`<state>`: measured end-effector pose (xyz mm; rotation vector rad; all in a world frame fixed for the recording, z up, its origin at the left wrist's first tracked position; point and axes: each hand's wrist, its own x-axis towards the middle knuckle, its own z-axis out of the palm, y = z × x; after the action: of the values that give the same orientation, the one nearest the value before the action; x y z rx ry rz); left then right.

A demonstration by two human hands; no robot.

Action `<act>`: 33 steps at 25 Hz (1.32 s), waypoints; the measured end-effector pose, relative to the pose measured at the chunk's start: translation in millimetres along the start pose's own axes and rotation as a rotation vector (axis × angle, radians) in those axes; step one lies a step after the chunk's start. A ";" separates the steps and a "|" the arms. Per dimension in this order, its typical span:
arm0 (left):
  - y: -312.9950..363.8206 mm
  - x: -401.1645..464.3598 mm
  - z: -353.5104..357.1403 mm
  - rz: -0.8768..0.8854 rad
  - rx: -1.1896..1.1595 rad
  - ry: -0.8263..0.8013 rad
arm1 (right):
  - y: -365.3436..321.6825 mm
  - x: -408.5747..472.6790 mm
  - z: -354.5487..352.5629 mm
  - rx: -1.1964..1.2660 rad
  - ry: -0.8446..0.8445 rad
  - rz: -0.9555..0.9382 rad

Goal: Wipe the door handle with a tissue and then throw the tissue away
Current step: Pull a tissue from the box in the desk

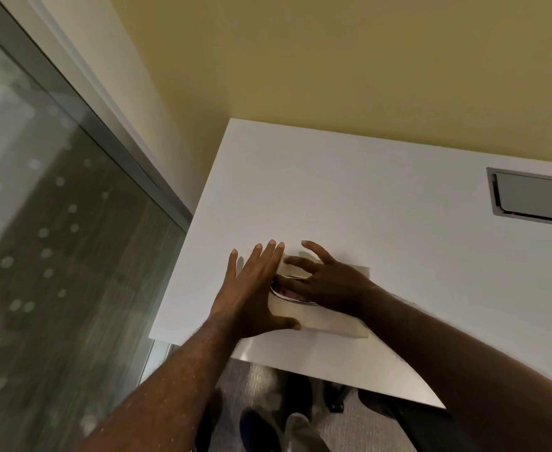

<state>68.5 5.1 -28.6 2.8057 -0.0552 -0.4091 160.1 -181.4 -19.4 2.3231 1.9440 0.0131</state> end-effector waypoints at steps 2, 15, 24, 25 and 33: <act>-0.6 -1.6 0.2 0.003 -0.010 0.003 | 2.5 0.9 1.0 -0.042 0.080 -0.022; -2.6 -1.0 -2.8 -0.006 -0.041 0.010 | 8.1 -8.2 5.8 -0.051 0.185 -0.099; 0.9 1.9 -4.1 -0.008 -0.003 -0.004 | -15.7 -39.7 -0.5 -0.224 0.450 0.159; 1.2 2.1 -3.7 -0.007 0.019 -0.007 | -18.8 -39.8 -3.1 -0.236 0.473 0.173; 0.4 3.6 2.5 -0.019 0.101 -0.006 | -32.1 -44.5 -24.6 -0.311 0.560 0.235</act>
<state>71.3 3.7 -31.8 2.9067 -0.0520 -0.4307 118.7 -217.5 5.0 2.4786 1.6734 1.0047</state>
